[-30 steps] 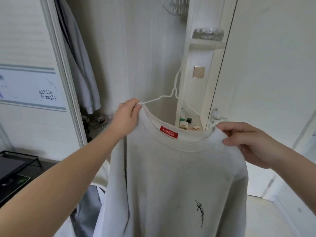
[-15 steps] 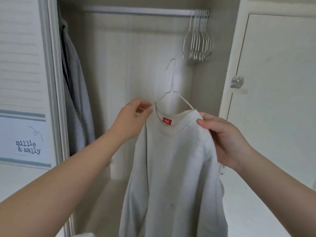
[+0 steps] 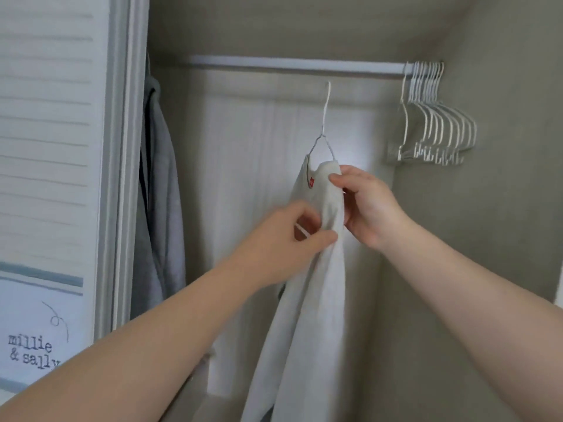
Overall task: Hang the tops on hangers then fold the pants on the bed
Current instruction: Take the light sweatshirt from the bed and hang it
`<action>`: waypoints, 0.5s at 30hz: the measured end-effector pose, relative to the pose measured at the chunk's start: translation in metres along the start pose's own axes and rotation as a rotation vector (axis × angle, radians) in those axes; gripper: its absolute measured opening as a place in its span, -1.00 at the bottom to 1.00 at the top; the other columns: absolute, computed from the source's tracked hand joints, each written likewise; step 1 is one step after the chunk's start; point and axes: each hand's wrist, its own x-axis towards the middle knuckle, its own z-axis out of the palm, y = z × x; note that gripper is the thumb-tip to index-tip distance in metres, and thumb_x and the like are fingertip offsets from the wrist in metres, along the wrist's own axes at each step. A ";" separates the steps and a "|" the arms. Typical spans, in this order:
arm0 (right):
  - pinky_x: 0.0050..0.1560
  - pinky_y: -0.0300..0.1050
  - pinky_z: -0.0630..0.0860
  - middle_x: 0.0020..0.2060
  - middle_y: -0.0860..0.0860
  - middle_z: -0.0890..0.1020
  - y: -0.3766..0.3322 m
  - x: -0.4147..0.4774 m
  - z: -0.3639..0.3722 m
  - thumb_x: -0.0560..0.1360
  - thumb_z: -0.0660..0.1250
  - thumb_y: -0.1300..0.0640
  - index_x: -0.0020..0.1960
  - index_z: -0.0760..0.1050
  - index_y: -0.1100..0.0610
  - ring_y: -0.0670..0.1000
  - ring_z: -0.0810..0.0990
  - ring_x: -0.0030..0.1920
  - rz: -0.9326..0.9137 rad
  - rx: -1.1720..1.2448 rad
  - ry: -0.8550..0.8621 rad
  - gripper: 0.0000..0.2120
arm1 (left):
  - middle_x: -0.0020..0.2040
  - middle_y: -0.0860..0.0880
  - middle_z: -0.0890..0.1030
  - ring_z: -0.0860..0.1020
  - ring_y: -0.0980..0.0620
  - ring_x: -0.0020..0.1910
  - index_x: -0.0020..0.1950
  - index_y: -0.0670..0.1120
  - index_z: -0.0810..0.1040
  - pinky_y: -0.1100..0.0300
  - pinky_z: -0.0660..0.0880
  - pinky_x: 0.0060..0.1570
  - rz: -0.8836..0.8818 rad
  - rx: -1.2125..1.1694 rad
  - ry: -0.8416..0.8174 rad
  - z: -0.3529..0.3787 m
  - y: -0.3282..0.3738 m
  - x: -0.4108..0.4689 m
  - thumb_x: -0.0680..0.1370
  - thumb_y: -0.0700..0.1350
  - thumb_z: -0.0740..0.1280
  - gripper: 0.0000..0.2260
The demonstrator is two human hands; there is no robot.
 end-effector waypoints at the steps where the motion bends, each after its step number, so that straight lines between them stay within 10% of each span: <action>1: -0.17 -0.05 0.51 -0.14 0.17 0.55 -0.002 0.018 0.004 0.59 0.24 0.30 0.12 0.50 0.25 0.11 0.53 -0.17 -0.016 -0.005 -0.004 -0.87 | -0.10 0.20 0.60 0.57 0.23 -0.16 -0.06 0.13 0.52 0.35 0.48 -0.19 -0.013 0.050 0.001 0.000 -0.005 0.009 0.41 0.26 0.44 -0.72; 15: -0.42 -0.22 0.55 -0.30 0.05 0.55 -0.032 0.225 0.037 0.61 0.25 0.30 -0.05 0.52 0.20 -0.07 0.58 -0.47 -0.131 0.138 -0.018 -0.89 | -0.20 0.04 0.32 0.40 -0.13 -0.19 -0.03 -0.02 0.16 0.07 0.28 -0.25 -0.012 0.646 0.135 -0.025 -0.062 0.148 0.56 -0.20 0.18 -0.82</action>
